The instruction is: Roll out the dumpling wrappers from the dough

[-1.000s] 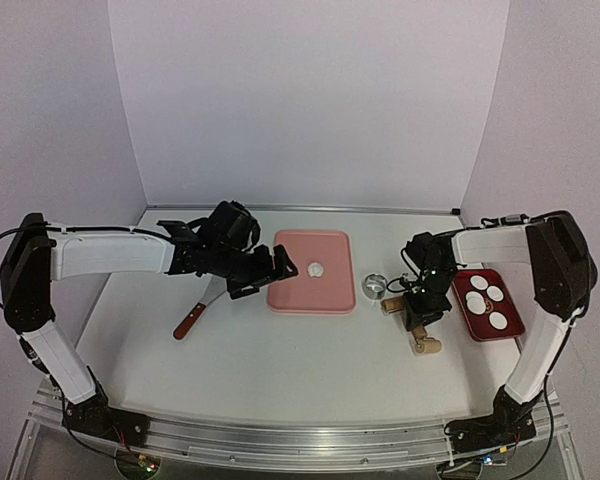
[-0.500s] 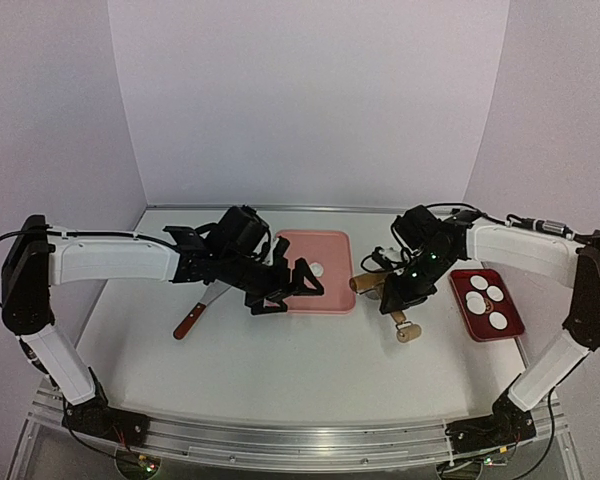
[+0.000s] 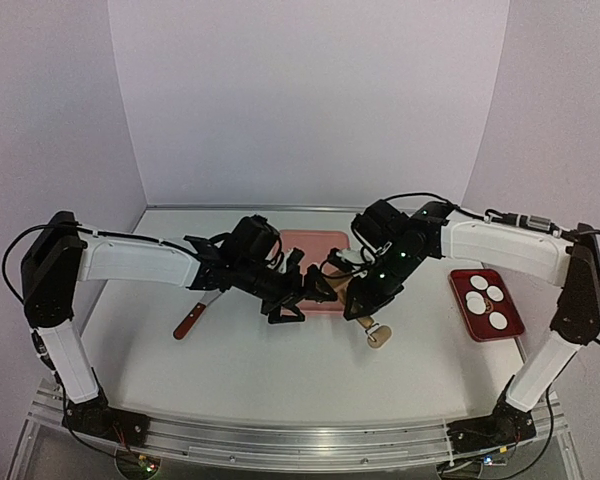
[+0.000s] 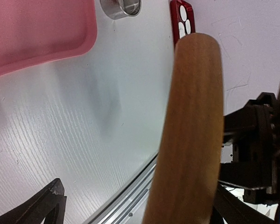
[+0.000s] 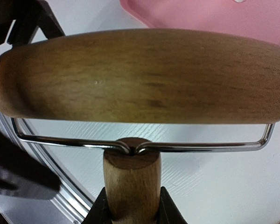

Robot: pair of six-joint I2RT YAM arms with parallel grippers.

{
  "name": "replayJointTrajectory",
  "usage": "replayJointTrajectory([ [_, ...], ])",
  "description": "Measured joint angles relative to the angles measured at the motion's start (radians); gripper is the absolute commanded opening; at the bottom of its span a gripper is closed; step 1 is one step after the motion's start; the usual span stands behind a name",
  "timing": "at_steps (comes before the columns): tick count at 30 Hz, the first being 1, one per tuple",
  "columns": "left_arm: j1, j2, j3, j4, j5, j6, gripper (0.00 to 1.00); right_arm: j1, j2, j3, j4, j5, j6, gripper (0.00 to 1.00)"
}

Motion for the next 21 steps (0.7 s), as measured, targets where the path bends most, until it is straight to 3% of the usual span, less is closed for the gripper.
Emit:
replayJointTrajectory([
  [11, 0.001, 0.070, 0.067, -0.012, 0.041, -0.007, 0.93, 0.033, 0.022, 0.035, -0.031, 0.004, -0.055, 0.00],
  [21, 0.022, 0.076, 0.053, 0.083, 0.083, -0.031, 0.55, 0.037, 0.030, 0.044, -0.038, 0.020, -0.088, 0.00],
])
